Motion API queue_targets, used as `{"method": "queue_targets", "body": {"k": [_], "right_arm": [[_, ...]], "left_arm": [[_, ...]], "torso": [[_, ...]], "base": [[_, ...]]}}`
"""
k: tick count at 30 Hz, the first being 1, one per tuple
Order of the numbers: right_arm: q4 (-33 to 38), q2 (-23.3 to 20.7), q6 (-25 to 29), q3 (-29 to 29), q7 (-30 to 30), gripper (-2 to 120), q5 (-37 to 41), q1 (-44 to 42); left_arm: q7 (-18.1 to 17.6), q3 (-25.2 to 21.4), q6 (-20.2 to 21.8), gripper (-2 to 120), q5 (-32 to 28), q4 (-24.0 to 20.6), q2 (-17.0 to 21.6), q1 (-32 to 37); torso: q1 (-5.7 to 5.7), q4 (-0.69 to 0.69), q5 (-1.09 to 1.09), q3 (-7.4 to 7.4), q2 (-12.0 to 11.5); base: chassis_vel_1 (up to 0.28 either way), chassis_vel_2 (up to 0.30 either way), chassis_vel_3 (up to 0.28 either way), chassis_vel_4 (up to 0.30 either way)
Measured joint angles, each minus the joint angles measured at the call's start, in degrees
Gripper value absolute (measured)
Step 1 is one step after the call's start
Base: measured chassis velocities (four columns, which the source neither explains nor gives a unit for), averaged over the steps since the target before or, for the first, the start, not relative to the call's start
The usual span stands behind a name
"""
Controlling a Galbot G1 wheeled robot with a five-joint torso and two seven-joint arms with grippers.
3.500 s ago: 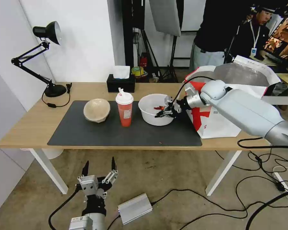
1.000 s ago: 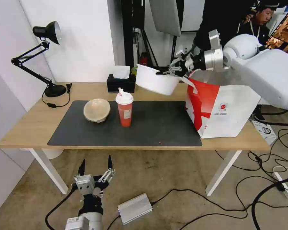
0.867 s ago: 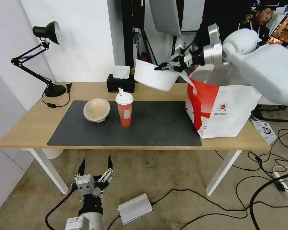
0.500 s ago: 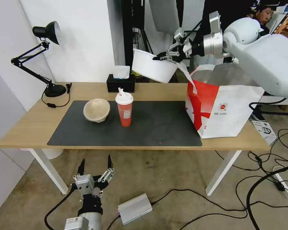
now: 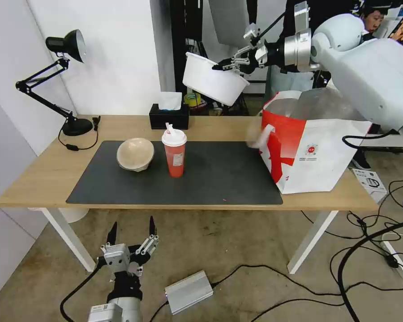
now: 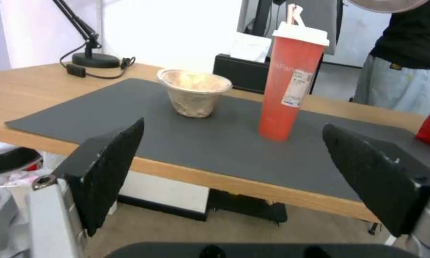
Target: Pick up the trash from the table and place it into the takeout bag.
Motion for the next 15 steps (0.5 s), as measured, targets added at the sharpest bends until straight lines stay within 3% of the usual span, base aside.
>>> {"method": "queue_targets", "body": {"k": [15], "right_arm": [[-1.37, -0.55, 0.13, 0.85, 0.01, 0, 0.03, 1.52]], "left_arm": [[-0.07, 0.14, 0.03, 100, 0.02, -0.04, 0.69, 0.27]], "torso": [[0.00, 0.00, 0.00, 0.00, 0.00]], "base": [[0.000, 0.000, 0.000, 0.000]]}}
